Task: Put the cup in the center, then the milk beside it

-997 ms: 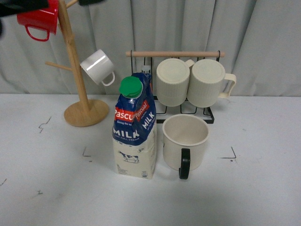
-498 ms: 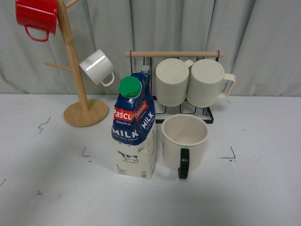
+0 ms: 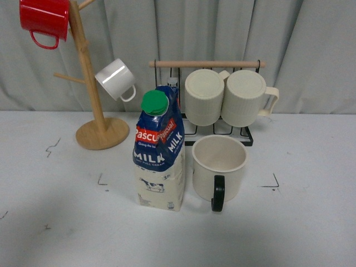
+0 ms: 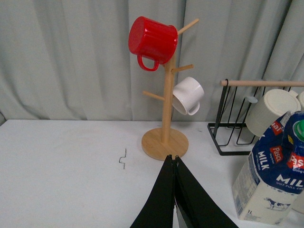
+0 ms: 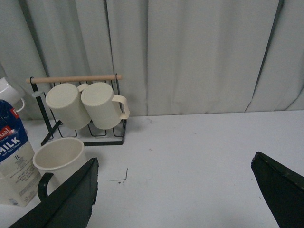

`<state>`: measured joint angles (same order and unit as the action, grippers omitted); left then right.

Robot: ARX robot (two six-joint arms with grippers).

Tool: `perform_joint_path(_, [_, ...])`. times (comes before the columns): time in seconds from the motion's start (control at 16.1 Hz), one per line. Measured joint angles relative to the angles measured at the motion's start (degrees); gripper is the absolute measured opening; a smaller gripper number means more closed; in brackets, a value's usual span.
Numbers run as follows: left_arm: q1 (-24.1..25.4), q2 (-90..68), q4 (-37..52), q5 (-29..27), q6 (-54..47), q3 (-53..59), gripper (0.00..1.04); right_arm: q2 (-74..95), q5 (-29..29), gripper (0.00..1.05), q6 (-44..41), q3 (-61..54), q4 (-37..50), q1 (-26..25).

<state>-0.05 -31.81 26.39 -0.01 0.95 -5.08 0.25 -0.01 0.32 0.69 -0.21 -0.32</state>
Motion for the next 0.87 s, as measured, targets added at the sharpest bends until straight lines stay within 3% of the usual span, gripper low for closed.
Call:
perform_joint_path(0.19, [0.0, 5.9, -3.8, 0.0, 0.0, 2.0, 0.02, 0.0, 0.0, 0.98, 0.0, 0.0, 0.0, 0.0])
perform_joint_path(0.87, [0.0, 9.8, -5.2, 0.0, 0.0, 3.5, 0.02, 0.0, 0.0, 0.98, 0.0, 0.0, 0.0, 0.0])
